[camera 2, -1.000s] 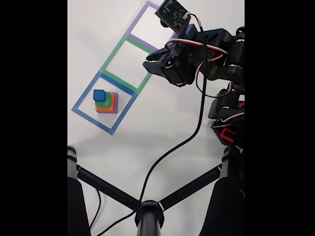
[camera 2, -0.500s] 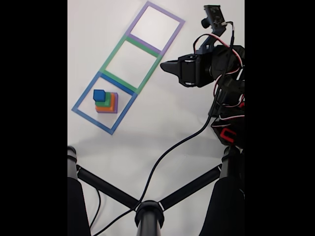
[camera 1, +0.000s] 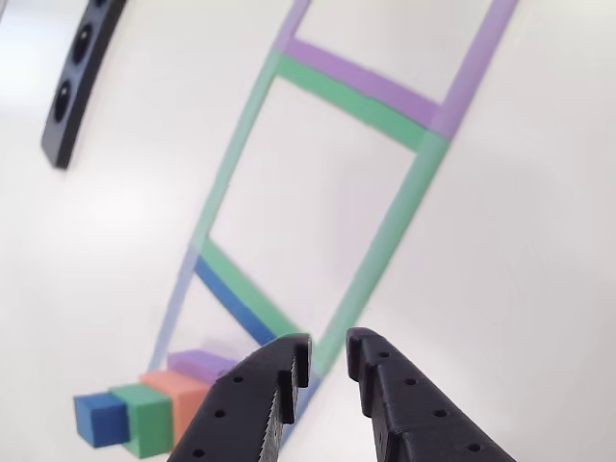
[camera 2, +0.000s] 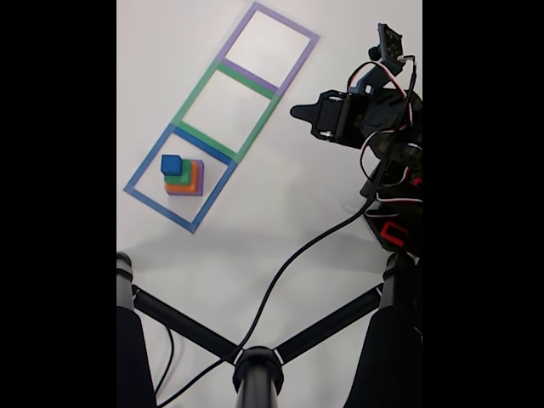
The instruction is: Tower of hanoi
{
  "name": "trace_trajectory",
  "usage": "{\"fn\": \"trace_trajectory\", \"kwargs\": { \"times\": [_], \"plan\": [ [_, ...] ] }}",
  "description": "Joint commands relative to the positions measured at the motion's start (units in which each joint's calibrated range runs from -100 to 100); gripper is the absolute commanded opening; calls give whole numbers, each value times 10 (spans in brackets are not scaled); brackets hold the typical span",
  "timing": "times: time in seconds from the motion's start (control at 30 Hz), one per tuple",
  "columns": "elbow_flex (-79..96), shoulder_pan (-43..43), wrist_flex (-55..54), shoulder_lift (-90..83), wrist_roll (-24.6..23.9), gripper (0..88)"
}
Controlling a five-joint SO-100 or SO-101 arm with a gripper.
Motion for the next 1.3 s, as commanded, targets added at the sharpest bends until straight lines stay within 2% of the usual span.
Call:
{"fn": "trace_trajectory", "kwargs": {
  "times": [0.0, 0.17, 0.33, 0.67, 0.77, 1.0, 1.27],
  "plan": [
    [23, 22, -15, -24, -92, 0],
    [71, 41, -18, -48, -199, 0],
    [115, 57, -17, -70, -248, 0],
    [123, 63, 16, -70, -377, 0],
    [129, 61, 33, -70, -401, 0],
    [147, 60, 53, -70, -419, 0],
    [158, 57, 104, -70, -471, 0]
  ]
}}
